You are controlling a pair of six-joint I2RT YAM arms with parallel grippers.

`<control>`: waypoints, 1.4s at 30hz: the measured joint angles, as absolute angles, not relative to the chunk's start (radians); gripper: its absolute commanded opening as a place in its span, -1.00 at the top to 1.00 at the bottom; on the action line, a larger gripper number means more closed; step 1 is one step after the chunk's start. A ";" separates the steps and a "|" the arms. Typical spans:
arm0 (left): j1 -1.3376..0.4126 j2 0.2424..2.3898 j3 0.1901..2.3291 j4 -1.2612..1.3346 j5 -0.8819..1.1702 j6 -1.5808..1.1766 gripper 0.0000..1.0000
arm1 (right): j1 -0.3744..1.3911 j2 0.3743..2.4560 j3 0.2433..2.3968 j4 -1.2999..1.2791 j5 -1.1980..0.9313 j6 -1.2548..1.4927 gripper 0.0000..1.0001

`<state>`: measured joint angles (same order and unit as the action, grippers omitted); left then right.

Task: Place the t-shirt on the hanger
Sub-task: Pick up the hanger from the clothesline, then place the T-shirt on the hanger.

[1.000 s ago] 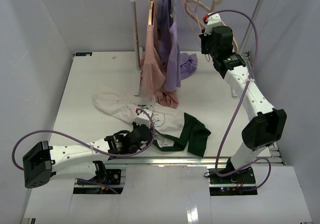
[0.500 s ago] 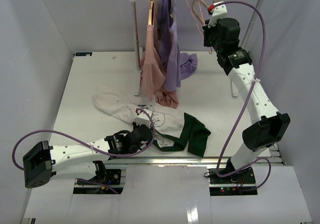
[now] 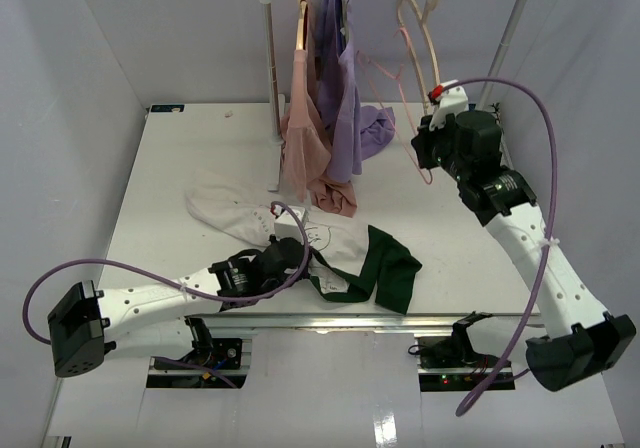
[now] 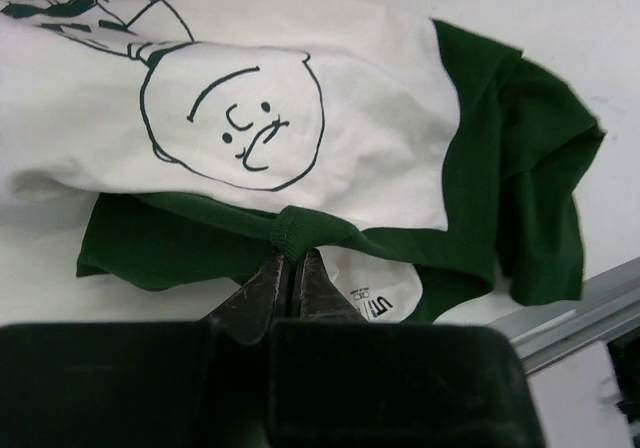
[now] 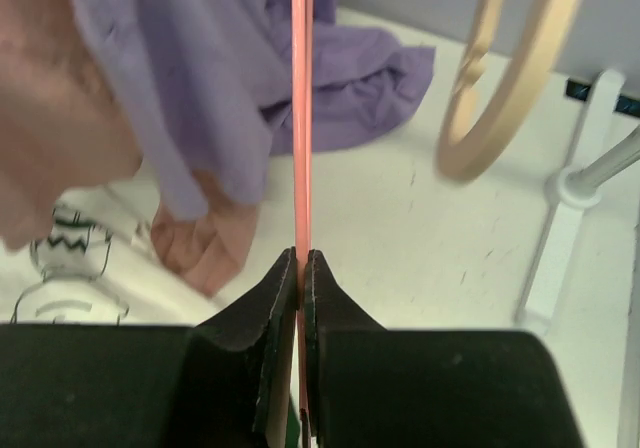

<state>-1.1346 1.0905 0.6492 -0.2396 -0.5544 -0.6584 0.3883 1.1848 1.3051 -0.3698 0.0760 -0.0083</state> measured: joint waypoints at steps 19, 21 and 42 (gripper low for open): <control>-0.861 1.181 0.807 -0.306 -0.374 -0.696 1.00 | 0.618 0.425 0.538 -0.516 0.022 0.353 0.84; -0.843 1.204 0.807 -0.307 -0.369 -0.696 1.00 | 0.628 0.393 0.540 -0.541 -0.012 0.381 0.84; -0.713 1.223 0.805 -0.275 -0.249 -0.678 1.00 | 0.616 0.208 0.733 -0.872 -0.281 0.344 0.84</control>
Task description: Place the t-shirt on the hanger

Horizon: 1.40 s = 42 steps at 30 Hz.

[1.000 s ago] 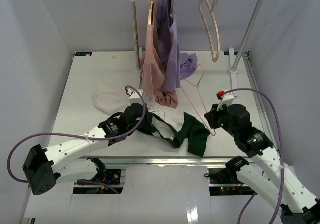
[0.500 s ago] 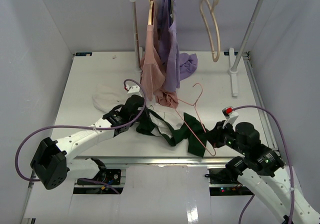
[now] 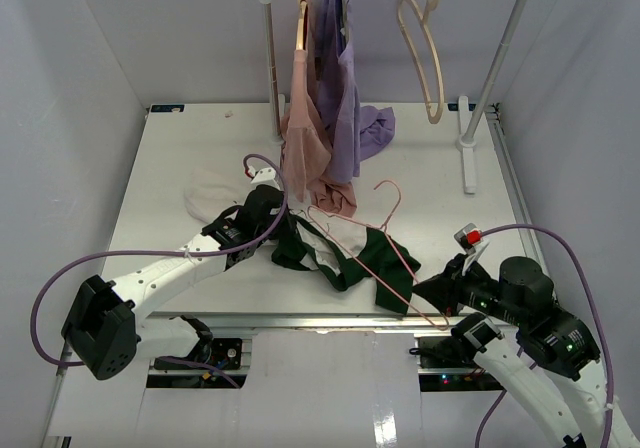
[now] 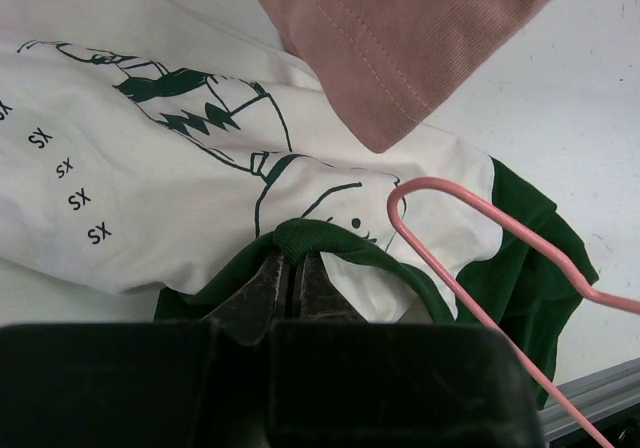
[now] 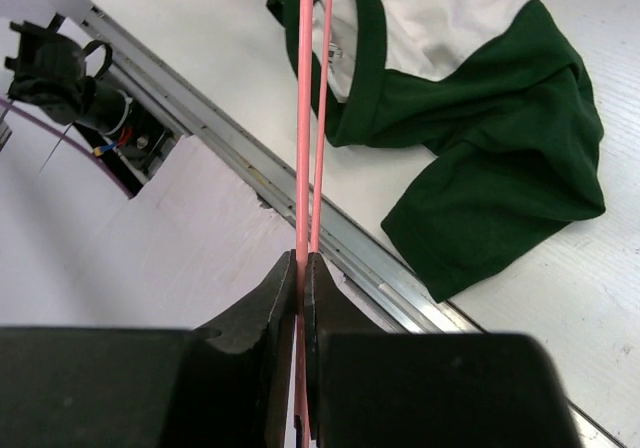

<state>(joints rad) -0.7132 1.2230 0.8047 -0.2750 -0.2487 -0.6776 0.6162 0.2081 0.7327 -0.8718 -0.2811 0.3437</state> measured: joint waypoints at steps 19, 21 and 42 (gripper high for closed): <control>-0.708 1.219 0.805 -0.276 -0.237 -0.662 1.00 | 0.576 0.195 0.728 -0.926 -0.425 0.270 0.84; -0.707 1.218 0.805 -0.277 -0.226 -0.662 1.00 | 0.575 0.194 0.712 -0.925 -0.428 0.265 0.84; -0.699 1.017 0.804 -0.251 0.136 -0.654 1.00 | 0.575 0.389 0.590 -0.548 -0.446 0.279 0.84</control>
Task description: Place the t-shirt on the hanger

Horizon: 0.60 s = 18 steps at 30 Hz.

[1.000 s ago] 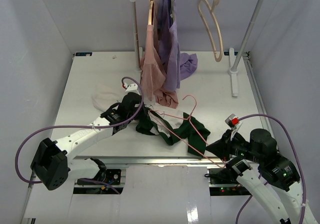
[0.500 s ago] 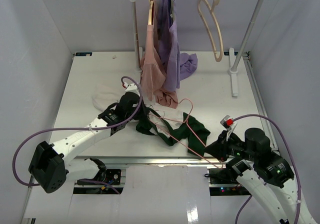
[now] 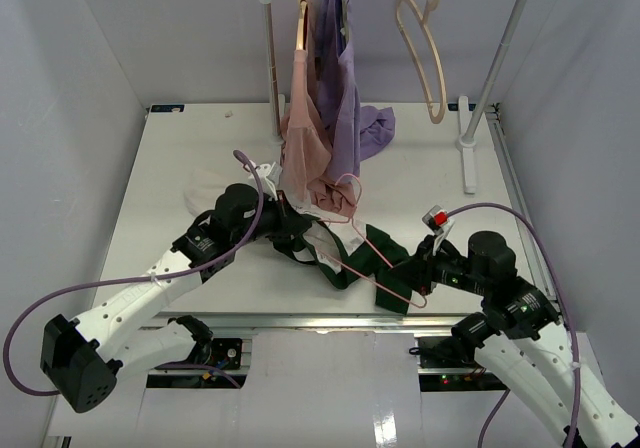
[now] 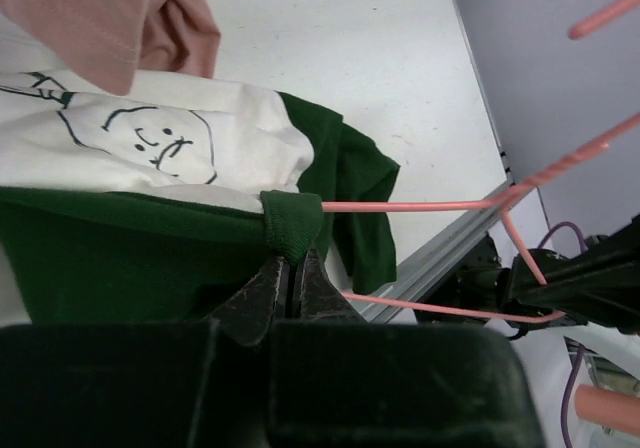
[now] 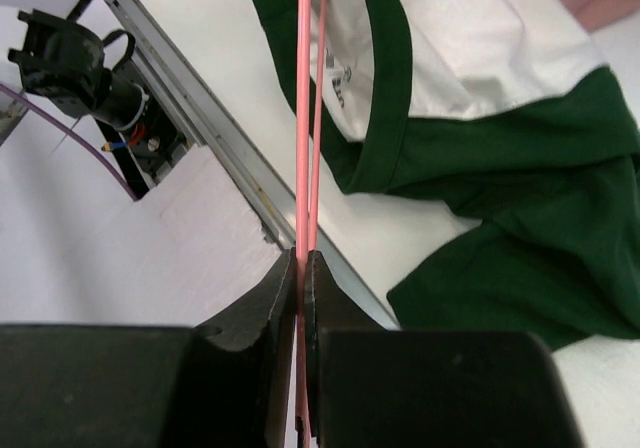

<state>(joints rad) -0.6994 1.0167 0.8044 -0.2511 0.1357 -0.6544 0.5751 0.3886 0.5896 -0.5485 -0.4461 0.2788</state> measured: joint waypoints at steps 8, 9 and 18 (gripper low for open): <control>-0.696 1.015 0.839 -0.247 0.241 -0.654 1.00 | 0.576 0.491 0.556 -0.288 -0.495 0.321 0.84; -0.696 1.020 0.850 -0.246 0.250 -0.654 1.00 | 0.576 0.500 0.543 -0.243 -0.502 0.331 0.84; -0.693 1.060 1.004 -0.272 0.290 -0.641 1.00 | 0.664 0.573 0.428 0.105 -0.512 0.412 0.84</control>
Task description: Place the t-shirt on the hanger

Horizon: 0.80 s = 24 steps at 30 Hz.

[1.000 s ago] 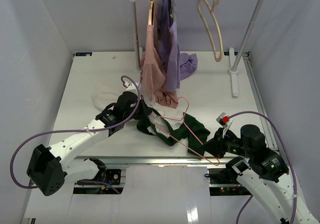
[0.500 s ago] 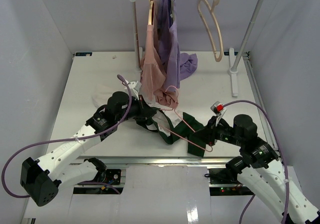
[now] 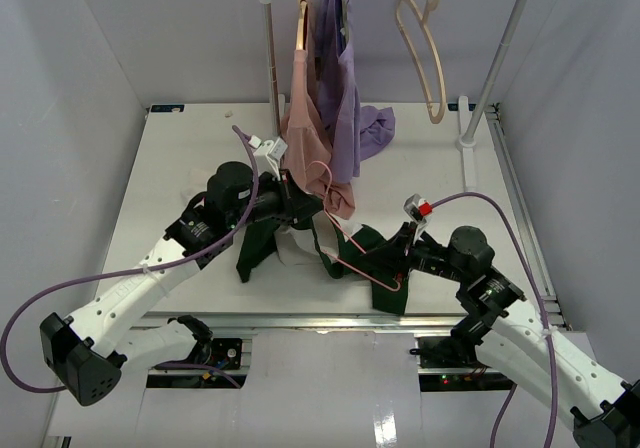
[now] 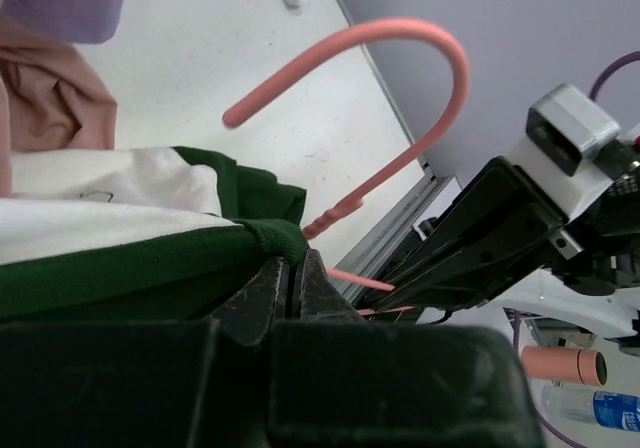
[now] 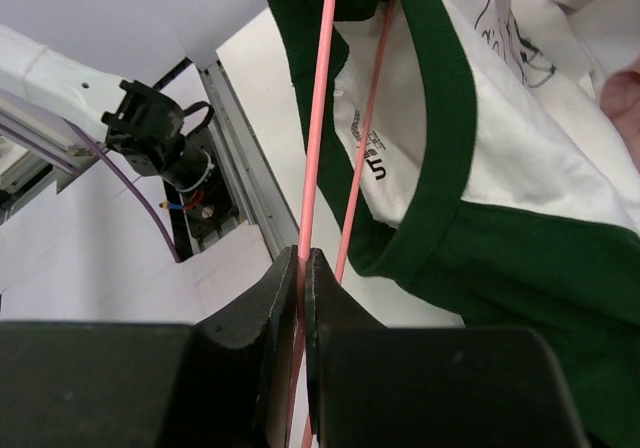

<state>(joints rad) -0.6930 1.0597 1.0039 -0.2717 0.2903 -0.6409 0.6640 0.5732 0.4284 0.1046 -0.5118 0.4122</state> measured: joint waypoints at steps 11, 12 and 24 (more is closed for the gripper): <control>-0.693 1.051 1.056 -0.292 0.370 -0.644 0.48 | 0.701 0.596 0.291 0.467 -0.476 0.468 0.84; -0.693 1.051 1.062 -0.297 0.378 -0.642 0.28 | 0.701 0.600 0.281 0.490 -0.477 0.471 0.84; -0.696 1.054 1.237 -0.566 0.333 -0.486 -0.46 | 0.702 0.478 0.270 0.557 -0.468 0.482 0.84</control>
